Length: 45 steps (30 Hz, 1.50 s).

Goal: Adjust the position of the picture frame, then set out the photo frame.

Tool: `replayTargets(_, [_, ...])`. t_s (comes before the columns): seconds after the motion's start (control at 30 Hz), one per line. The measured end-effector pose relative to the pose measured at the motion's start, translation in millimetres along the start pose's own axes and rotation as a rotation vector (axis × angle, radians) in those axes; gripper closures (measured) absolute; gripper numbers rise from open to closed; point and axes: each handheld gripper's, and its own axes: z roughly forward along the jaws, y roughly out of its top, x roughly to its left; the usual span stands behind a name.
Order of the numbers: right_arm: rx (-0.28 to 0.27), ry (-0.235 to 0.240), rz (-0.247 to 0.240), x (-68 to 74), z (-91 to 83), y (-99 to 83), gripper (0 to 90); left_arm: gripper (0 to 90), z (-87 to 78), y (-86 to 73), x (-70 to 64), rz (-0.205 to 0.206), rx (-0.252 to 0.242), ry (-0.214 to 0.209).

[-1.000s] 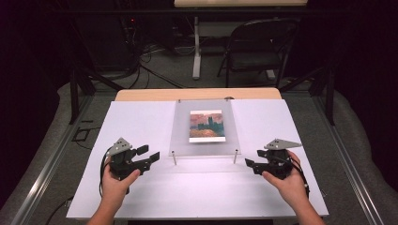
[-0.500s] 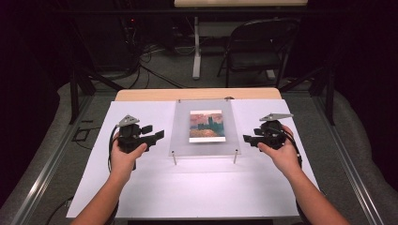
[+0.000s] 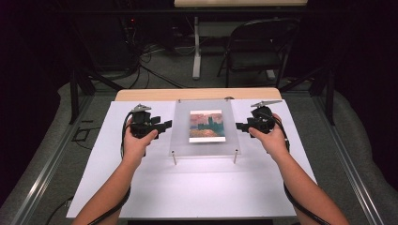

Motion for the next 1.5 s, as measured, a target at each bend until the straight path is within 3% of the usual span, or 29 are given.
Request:
replayTargets(0.17, [-0.018,-0.018,-0.004,-2.6,9.5,6.7,39.1,38.1,9.8,4.3,8.3,-0.034,0.010,0.003])
replayTargets(0.3, [-0.028,-0.002,0.047,-6.3,19.5,6.4,39.1,37.2,18.0,4.4,11.8,-0.048,0.020,0.020])
replayTargets(0.43, [0.009,0.011,0.088,-9.5,31.6,2.4,36.9,36.3,26.2,2.7,12.4,-0.048,0.043,0.032])
replayTargets(0.6, [0.054,0.021,0.103,-10.2,44.0,-2.1,35.6,36.3,35.8,1.4,13.1,-0.048,0.065,0.039])
replayTargets(1.03, [0.082,0.049,0.117,-1.6,54.9,1.7,34.6,36.4,63.3,-3.3,10.8,-0.069,0.159,0.014])
replayTargets(1.5, [0.101,0.078,0.149,-2.5,62.1,1.2,33.5,36.3,68.0,-6.7,8.4,-0.089,0.171,-0.014])
